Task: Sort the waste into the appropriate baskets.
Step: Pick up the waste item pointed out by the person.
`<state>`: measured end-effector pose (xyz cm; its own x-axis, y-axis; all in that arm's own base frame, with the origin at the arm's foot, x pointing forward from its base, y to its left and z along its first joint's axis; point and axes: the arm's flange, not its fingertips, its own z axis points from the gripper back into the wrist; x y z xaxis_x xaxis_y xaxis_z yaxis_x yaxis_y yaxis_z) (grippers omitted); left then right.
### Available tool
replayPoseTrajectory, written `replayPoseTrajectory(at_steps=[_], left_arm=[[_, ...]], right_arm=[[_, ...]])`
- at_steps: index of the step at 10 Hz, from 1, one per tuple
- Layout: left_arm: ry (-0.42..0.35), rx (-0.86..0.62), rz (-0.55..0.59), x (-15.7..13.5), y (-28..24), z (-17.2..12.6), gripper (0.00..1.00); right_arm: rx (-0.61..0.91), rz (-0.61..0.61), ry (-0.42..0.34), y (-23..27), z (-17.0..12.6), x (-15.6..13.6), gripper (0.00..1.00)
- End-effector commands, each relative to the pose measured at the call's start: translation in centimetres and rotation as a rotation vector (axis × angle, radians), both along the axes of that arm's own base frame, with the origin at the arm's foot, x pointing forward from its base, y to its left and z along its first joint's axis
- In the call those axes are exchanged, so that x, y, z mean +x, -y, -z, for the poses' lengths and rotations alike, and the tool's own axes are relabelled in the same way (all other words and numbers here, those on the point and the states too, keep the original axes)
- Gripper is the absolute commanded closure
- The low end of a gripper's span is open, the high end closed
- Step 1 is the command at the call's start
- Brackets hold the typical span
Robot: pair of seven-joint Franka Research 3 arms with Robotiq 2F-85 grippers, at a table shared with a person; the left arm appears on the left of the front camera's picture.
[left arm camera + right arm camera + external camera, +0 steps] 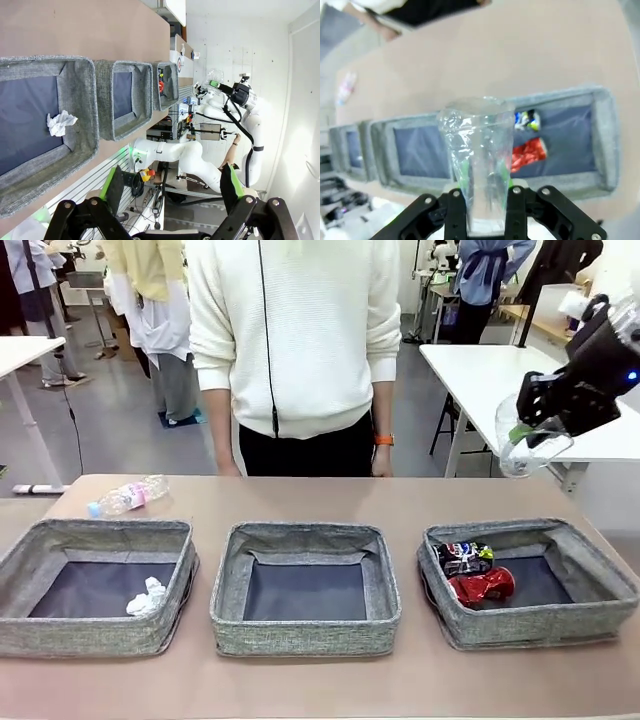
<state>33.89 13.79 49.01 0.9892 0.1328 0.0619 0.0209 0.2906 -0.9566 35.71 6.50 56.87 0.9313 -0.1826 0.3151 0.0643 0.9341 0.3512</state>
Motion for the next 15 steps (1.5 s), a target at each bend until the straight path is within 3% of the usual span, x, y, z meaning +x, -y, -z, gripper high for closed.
replayPoseTrajectory(at_steps=[1, 3, 4, 7, 9, 11, 14, 15], left_arm=[[0.003, -0.014, -0.009, 0.1, 0.0, -0.3, 0.0], [0.003, -0.014, -0.009, 0.1, 0.0, -0.3, 0.0], [0.003, -0.014, -0.009, 0.1, 0.0, -0.3, 0.0], [0.003, -0.014, -0.009, 0.1, 0.0, -0.3, 0.0], [0.003, -0.014, -0.009, 0.1, 0.0, -0.3, 0.0], [0.003, -0.014, -0.009, 0.1, 0.0, -0.3, 0.0], [0.003, -0.014, -0.009, 0.1, 0.0, -0.3, 0.0], [0.003, -0.014, -0.009, 0.1, 0.0, -0.3, 0.0]], right_arm=[[0.048, 0.11, -0.095, -4.7, -1.3, 0.8, 0.75], [-0.011, 0.143, -0.186, -12.4, -8.0, 1.1, 0.75], [-0.006, 0.086, -0.216, -15.9, -10.6, 1.0, 0.75], [-0.004, -0.058, -0.214, -24.3, -16.5, -1.2, 0.75], [0.012, -0.027, -0.222, -27.0, -19.2, -2.9, 0.75], [0.019, -0.057, -0.218, -28.9, -19.6, -4.7, 0.75], [0.022, -0.056, -0.22, -30.1, -18.5, -4.6, 0.75], [0.026, -0.106, -0.215, -29.3, -19.2, -5.3, 0.75]])
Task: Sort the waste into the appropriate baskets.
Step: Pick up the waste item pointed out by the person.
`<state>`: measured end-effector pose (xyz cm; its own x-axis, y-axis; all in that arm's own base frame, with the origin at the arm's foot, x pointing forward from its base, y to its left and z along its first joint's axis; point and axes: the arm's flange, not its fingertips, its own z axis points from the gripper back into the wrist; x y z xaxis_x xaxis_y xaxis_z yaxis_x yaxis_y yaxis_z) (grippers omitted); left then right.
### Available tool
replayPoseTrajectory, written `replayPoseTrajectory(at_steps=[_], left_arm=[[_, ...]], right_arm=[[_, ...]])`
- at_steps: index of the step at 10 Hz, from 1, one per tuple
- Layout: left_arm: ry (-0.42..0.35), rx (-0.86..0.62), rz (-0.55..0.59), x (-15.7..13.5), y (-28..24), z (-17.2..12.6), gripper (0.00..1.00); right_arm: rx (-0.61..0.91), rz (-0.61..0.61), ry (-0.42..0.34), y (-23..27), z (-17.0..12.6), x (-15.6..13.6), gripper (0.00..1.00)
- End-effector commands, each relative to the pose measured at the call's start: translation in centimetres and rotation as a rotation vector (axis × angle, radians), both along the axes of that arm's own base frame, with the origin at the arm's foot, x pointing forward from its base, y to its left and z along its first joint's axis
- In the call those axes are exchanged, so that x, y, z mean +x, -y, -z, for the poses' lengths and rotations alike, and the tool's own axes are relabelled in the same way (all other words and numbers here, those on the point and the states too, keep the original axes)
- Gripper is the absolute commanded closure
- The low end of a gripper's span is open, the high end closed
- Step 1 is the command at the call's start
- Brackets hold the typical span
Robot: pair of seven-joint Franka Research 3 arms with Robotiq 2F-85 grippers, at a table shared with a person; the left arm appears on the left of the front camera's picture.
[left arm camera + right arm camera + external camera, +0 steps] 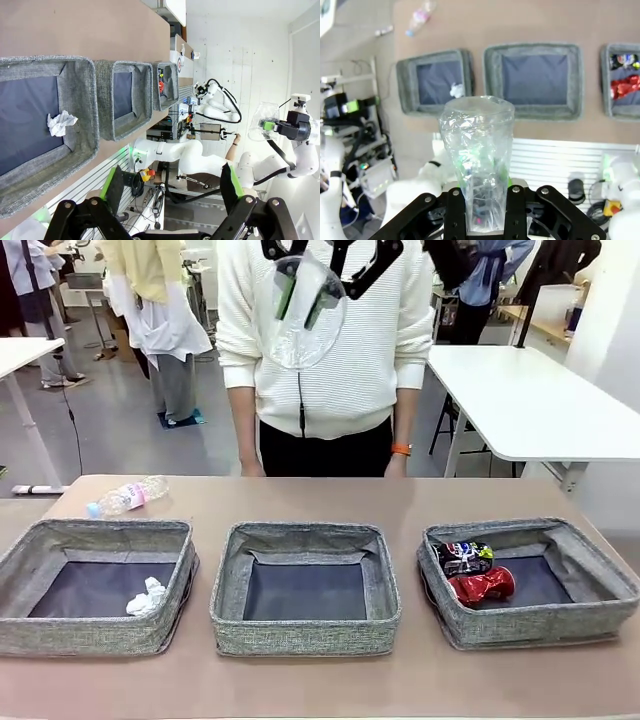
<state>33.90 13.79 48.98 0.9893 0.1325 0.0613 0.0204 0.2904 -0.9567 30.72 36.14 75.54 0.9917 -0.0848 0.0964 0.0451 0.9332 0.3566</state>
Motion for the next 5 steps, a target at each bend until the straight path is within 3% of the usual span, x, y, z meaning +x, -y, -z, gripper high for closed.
replayPoseTrajectory(at_steps=[1, 5], left_arm=[[0.003, -0.014, -0.009, 0.04, 0.0, -0.3, 0.0], [0.003, -0.014, -0.009, 0.04, 0.0, -0.3, 0.0]], right_arm=[[0.008, 0.0, 0.008, 0.32, -0.51, -0.34, 0.75], [0.008, 0.0, 0.008, 0.32, -0.51, -0.34, 0.75]])
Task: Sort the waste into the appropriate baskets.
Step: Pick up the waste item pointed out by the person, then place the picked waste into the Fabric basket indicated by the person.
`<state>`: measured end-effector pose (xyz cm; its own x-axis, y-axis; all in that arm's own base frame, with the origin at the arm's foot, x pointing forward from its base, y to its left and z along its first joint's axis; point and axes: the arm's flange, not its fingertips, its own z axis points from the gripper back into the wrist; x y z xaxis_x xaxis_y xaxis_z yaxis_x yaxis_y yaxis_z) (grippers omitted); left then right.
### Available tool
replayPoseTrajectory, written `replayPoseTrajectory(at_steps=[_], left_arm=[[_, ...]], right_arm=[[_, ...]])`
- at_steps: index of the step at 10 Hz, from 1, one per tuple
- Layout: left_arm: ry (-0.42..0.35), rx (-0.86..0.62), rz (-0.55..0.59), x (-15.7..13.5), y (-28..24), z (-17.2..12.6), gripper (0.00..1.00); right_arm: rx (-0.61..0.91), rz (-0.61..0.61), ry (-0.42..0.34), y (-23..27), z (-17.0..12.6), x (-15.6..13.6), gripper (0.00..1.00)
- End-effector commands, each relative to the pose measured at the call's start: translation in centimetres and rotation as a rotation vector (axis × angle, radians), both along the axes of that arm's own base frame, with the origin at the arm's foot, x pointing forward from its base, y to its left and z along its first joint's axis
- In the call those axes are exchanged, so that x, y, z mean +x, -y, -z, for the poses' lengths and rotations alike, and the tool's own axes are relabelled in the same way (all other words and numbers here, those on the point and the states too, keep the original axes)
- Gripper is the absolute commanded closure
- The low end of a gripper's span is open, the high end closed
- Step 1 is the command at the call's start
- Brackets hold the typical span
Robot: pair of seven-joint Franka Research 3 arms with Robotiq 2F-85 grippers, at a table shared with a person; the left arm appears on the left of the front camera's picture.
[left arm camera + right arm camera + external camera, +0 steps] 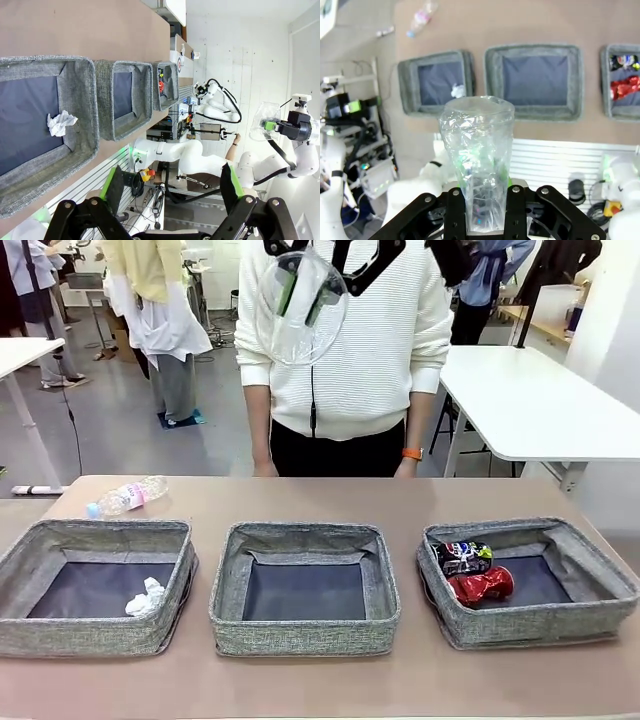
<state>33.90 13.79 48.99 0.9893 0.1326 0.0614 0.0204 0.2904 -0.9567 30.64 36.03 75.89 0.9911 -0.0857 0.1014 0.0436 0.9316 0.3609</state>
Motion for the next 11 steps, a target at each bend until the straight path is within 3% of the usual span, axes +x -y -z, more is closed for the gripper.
replayPoseTrajectory(at_steps=[1, 11], left_arm=[[0.003, -0.014, -0.009, 0.04, 0.01, -0.3, 0.0], [0.003, -0.014, -0.009, 0.04, 0.01, -0.3, 0.0]], right_arm=[[0.004, -0.001, 0.002, 0.21, -0.17, -0.27, 0.75], [0.004, -0.001, 0.002, 0.21, -0.17, -0.27, 0.75]])
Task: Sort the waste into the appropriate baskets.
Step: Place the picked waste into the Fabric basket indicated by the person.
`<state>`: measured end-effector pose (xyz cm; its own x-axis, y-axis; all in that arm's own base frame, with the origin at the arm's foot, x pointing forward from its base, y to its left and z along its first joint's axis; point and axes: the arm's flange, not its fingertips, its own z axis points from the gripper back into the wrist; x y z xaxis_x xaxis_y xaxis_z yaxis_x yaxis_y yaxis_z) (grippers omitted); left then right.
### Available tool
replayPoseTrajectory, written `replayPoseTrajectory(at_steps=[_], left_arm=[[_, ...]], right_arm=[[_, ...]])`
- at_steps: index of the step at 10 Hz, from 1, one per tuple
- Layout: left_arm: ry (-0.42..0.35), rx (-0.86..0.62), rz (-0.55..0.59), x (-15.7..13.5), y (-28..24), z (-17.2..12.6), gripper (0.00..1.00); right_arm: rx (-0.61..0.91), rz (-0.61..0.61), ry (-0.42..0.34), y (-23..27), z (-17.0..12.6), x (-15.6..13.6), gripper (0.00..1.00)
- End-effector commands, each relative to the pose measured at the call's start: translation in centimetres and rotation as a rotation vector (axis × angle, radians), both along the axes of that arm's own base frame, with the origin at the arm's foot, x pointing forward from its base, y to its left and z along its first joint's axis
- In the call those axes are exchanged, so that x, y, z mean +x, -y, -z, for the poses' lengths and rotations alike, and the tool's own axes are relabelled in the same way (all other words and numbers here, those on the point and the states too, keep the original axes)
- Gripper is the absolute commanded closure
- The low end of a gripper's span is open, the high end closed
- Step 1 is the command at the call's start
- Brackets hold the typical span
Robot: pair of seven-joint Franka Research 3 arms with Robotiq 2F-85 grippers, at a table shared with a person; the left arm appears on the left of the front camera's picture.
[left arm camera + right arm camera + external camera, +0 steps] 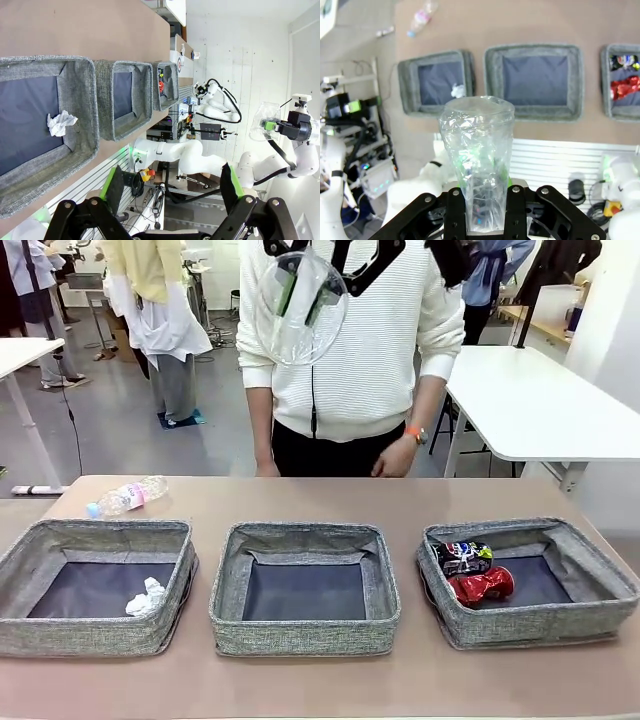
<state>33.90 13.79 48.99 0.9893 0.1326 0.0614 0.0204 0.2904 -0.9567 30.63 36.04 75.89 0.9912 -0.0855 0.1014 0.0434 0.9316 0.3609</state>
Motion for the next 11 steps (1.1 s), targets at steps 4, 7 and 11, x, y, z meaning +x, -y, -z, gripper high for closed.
replayPoseTrajectory(at_steps=[4, 7, 11], left_arm=[[0.003, -0.014, -0.009, 0.04, 0.01, -0.3, 0.0], [0.003, -0.014, -0.009, 0.04, 0.01, -0.3, 0.0], [0.003, -0.014, -0.009, 0.04, 0.01, -0.3, 0.0]], right_arm=[[0.004, 0.0, 0.002, 0.22, -0.17, -0.26, 0.75], [0.004, 0.0, 0.002, 0.22, -0.17, -0.26, 0.75], [0.004, 0.0, 0.002, 0.22, -0.17, -0.26, 0.75]])
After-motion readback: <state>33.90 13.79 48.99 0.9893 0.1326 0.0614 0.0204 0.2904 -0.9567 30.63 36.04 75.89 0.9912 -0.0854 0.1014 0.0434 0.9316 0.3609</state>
